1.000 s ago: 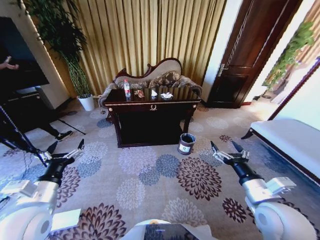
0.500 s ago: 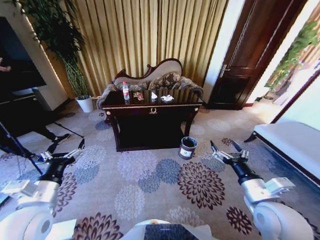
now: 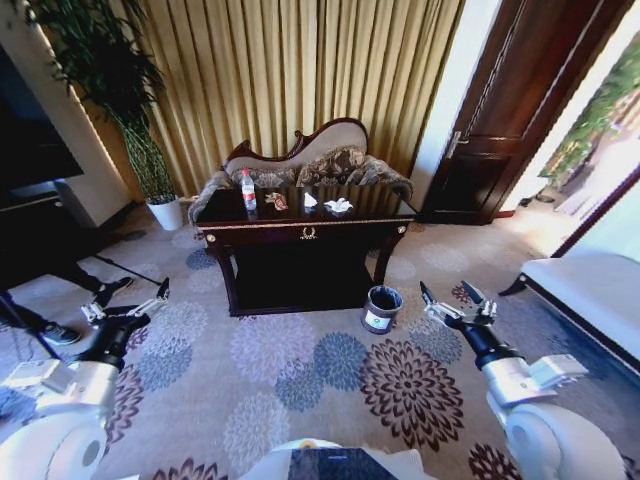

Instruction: Move to the front of the table and place the trash on the table into the trash bin.

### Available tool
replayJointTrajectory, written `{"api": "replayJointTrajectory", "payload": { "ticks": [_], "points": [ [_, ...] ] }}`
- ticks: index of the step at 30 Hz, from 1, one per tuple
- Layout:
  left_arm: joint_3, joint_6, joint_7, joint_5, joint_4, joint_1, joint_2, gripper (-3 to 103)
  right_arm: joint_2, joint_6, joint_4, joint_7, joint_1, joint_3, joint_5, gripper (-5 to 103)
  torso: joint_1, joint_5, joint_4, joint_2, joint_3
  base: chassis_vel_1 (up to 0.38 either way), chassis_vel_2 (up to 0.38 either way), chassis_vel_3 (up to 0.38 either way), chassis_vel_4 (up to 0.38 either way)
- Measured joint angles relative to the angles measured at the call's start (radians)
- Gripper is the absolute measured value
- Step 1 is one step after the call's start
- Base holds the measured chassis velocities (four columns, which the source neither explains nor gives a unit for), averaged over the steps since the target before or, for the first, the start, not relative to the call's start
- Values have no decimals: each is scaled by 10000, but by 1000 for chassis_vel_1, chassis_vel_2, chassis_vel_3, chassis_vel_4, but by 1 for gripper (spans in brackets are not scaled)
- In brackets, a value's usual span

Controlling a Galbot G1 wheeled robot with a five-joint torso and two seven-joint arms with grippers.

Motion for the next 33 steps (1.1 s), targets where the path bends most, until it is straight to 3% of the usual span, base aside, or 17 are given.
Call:
{"api": "replayJointTrajectory", "payload": {
  "ticks": [33],
  "points": [
    [132,-8,19,58,0,28,-18,100,-28,24,-15,-5,37,-185,-34,100,5,-1,-1,-3,2,-166,154,171,-162]
  ]
}}
